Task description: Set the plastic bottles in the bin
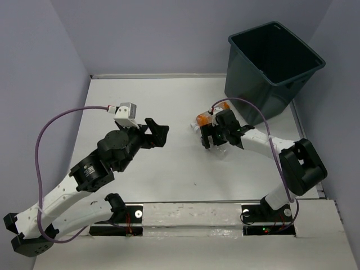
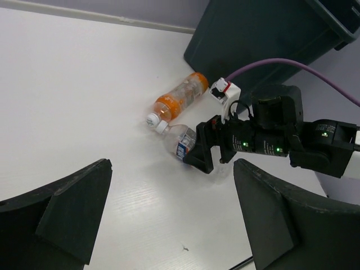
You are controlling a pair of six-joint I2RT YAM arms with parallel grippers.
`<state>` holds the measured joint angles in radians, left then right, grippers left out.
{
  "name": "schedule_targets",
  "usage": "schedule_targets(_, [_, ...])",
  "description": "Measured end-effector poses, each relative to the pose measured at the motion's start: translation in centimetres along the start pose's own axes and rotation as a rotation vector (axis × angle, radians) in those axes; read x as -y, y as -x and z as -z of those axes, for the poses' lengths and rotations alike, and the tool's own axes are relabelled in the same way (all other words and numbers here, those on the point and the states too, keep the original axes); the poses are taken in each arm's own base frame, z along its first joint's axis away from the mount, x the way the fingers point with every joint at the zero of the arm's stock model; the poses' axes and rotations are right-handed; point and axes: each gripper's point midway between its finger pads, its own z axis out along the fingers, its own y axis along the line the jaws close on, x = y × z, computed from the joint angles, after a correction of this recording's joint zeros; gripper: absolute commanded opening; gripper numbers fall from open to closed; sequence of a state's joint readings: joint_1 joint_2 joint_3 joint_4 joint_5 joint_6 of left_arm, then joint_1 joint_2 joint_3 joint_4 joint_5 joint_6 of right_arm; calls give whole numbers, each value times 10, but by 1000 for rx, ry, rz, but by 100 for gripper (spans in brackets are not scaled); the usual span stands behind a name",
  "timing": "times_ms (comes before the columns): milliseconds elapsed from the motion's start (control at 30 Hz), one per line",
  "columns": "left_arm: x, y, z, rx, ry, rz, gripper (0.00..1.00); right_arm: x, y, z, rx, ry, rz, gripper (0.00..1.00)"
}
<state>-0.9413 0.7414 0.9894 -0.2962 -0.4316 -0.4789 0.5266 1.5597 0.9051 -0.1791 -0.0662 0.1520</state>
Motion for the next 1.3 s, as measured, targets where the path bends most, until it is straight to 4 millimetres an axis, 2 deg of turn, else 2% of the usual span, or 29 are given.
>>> schedule_targets(100, [-8,6,8,21,21,-18,99,-4,-6,-10,-42,-31,40,91])
schedule_targets(200, [-16,9,13,39,43,-32,99,-11,-14,-13,-70,-58,83,68])
schedule_targets(233, [-18,9,13,41,50,-37,99,-13,-17,-12,-78,-69,93,52])
schedule_targets(300, [-23,4,13,39,62,-46,99,-23,-23,-7,-91,-76,127,40])
schedule_targets(400, [-26,-4,12,23,65,-51,99,-34,-23,11,-92,-63,143,39])
schedule_targets(467, [-27,-14,10,1,58,-50,99,-43,-7,33,-50,-45,136,39])
schedule_targets(533, [-27,-24,7,-20,51,-47,99,-50,23,58,30,-33,127,39])
schedule_targets(633, [-27,-41,2,-51,32,-37,99,-62,113,123,297,-37,106,39])
schedule_targets(667, [-25,-47,-1,-62,24,-33,99,-61,134,140,358,-53,100,39])
schedule_targets(700, [-24,-50,-3,-69,20,-33,99,-61,173,172,475,-72,91,39])
schedule_targets(733, [-22,-54,-6,-78,12,-29,99,-59,200,195,561,-89,82,39])
schedule_targets(767, [-19,-56,-10,-82,3,-25,99,-53,227,221,648,-121,74,39])
schedule_targets(833, [-13,-62,-20,-97,-4,-20,99,-21,281,267,809,-222,29,39])
schedule_targets(867, [-11,-65,-25,-105,-5,-20,99,12,312,298,918,-313,-23,39])
schedule_targets(900, [-9,-69,-30,-114,-1,-19,99,33,321,306,941,-366,-46,39])
schedule_targets(933, [-9,-74,-35,-123,5,-20,99,69,340,328,1010,-464,-93,40])
schedule_targets(967, [-8,-82,-44,-141,16,-26,99,94,346,334,1026,-527,-116,43])
schedule_targets(1000, [-7,-88,-52,-151,22,-32,99,114,350,337,1036,-581,-135,49])
schedule_targets(1033, [-7,-98,-62,-170,34,-46,99,145,354,339,1039,-656,-160,63])
schedule_targets(1067, [-8,-108,-72,-189,46,-65,99,160,356,337,1032,-690,-170,88])
schedule_targets(1100, [-9,-115,-79,-205,60,-82,99,184,356,326,1007,-741,-182,95])
schedule_targets(1133, [-11,-124,-88,-226,77,-110,99,194,356,318,990,-760,-190,100])
schedule_targets(1167, [-12,-131,-97,-243,96,-139,99,210,351,301,944,-786,-191,100])
schedule_targets(1233, [-12,-139,-118,-261,123,-204,99,224,343,281,884,-797,-207,100])
schedule_targets(1300, [-8,-147,-140,-273,126,-279,99,228,333,261,834,-767,-231,100])
